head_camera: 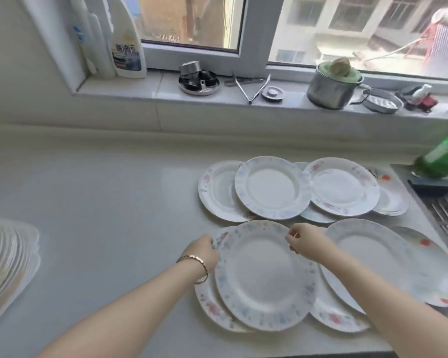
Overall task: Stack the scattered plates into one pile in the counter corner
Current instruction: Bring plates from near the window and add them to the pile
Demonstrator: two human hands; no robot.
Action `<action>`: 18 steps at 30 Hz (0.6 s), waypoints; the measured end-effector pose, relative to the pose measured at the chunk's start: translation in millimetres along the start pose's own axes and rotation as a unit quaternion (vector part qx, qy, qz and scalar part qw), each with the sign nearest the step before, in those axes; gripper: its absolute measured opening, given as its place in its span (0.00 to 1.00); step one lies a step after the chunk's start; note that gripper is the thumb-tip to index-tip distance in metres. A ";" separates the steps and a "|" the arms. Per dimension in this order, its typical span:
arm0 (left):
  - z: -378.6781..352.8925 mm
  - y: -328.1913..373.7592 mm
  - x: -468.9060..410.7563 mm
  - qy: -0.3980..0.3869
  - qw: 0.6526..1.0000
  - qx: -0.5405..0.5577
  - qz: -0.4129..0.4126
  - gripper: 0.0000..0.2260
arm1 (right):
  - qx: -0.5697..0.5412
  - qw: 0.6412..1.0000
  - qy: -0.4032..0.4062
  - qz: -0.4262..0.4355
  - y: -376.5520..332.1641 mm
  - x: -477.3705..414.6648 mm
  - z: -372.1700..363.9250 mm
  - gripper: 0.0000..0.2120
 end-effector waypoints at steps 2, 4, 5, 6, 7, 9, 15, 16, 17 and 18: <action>-14.2 13.1 -3.2 -0.001 0.998 0.053 0.044 0.15 | 0.002 1.000 -0.010 -0.005 23.5 -4.1 8.0 0.11; -26.1 15.8 -6.0 -0.006 0.991 0.095 0.094 0.16 | 0.006 1.000 -0.016 -0.006 39.7 -10.7 13.0 0.10; -29.7 14.8 -6.4 -0.005 0.987 0.110 0.114 0.17 | 0.006 1.000 -0.022 -0.007 45.7 -14.1 13.6 0.10; -33.3 12.4 -7.2 -0.006 0.984 0.119 0.131 0.17 | 0.004 1.000 -0.028 -0.008 50.3 -17.8 13.4 0.11; -36.2 10.1 -8.5 -0.008 0.981 0.129 0.143 0.19 | 0.005 0.999 -0.032 -0.008 53.5 -20.7 13.8 0.11; -39.1 8.2 -8.5 -0.010 0.974 0.170 0.151 0.21 | 0.006 0.999 -0.038 -0.005 57.4 -25.3 15.3 0.11; -40.8 9.7 2.8 0.041 0.932 0.338 0.128 0.14 | 0.015 0.999 -0.052 -0.003 63.8 -36.0 20.8 0.07; -41.1 7.6 3.6 0.058 0.922 0.360 0.130 0.13 | 0.018 0.998 -0.055 -0.003 63.6 -37.7 21.5 0.08; -39.7 4.4 3.0 0.079 0.913 0.380 0.128 0.14 | 0.020 0.998 -0.056 -0.001 62.6 -39.3 21.9 0.08; -38.0 -3.4 2.0 0.096 0.900 0.402 0.135 0.15 | 0.024 0.998 -0.059 0.004 59.2 -42.1 21.5 0.08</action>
Point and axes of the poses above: each hand's wrist, its own x-axis away from the middle knuckle, its own z-axis out of the back of the hand, y = z × x, the point moved 8 cm from there along -x, towards the middle knuckle, and after that the axes turned 5 degrees about z, right-handed, at the moved point
